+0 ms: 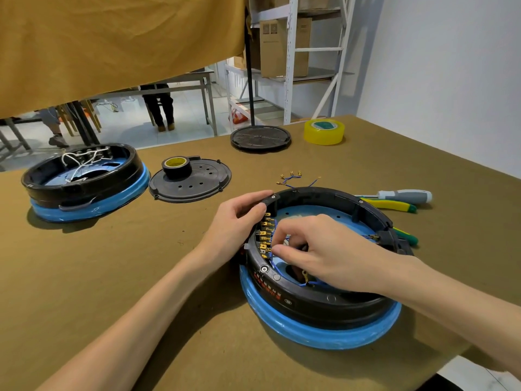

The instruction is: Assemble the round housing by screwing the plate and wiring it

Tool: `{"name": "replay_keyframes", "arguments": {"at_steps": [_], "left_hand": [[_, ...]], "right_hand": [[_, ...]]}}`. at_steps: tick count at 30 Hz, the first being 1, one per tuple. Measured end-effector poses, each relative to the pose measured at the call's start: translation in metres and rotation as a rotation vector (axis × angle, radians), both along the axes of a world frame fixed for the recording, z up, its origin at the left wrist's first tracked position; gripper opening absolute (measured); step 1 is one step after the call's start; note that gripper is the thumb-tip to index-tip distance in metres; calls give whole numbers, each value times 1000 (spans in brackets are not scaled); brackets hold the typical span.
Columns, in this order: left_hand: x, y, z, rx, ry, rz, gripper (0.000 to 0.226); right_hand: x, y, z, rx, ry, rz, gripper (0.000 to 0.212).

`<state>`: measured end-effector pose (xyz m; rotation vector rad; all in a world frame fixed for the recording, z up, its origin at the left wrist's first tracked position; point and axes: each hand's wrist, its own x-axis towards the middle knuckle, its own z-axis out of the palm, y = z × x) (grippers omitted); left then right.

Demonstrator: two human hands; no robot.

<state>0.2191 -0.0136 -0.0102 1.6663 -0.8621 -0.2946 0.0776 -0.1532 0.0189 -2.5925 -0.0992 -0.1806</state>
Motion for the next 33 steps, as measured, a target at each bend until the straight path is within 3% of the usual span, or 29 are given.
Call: {"name": "replay_keyframes", "arguments": {"at_steps": [6,11,33], "left_hand": [[1,-2,-4,-26,27,-12,34],[-2,-3,-9,-81,57,30,33],[0,-4,-15,-114,45,10,34]], "right_hand": [[0,0,0,-42,0,-11,13],[2,3,5,-194,-9,-4,18],[0,1,3,-271,11,17,20]]}}
